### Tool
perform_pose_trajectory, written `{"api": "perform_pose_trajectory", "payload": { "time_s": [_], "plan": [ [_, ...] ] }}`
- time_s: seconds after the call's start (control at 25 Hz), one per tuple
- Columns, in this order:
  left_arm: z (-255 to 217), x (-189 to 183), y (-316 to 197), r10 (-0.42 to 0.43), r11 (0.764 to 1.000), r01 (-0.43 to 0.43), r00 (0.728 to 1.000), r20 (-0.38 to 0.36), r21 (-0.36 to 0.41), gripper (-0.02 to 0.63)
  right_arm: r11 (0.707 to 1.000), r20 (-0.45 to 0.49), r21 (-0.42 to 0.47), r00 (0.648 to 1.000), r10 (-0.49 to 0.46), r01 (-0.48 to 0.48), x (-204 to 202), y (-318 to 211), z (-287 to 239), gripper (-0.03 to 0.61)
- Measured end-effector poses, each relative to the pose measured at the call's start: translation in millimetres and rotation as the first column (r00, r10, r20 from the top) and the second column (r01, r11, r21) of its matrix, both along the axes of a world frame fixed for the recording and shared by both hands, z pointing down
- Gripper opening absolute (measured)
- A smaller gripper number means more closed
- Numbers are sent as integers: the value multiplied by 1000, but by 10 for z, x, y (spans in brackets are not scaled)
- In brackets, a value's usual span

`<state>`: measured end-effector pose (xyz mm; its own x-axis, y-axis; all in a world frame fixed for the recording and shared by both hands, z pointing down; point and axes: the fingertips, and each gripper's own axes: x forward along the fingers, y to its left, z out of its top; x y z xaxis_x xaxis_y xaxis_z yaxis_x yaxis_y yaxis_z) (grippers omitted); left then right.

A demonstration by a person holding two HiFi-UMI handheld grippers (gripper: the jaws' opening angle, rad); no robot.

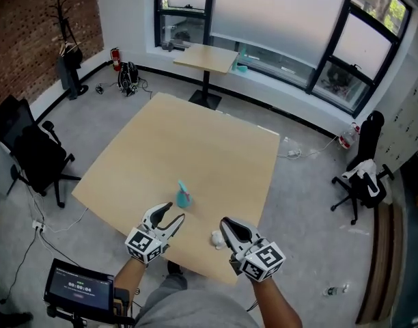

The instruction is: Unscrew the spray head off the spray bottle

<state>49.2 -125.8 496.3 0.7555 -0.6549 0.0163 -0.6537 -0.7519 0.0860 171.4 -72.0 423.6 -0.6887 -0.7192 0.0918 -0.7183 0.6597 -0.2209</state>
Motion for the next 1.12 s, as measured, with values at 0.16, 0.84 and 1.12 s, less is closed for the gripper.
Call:
{"api": "perform_pose_trajectory", "payload": {
  "time_s": [0.16, 0.84, 1.12],
  "plan": [
    [334, 55, -88, 5, 1000, -3, 998, 56, -28, 284, 999, -5, -41, 1000, -25, 25, -81, 32, 9, 79],
    [2014, 283, -1278, 135, 987, -106, 953, 270, -119, 456, 976, -90, -217, 995, -40, 19, -520, -1124, 627, 141],
    [2370, 464, -1569, 266, 962, -233, 921, 283, -144, 456, 945, -173, -324, 980, -96, 35, -818, -1647, 1079, 141]
  ]
}}
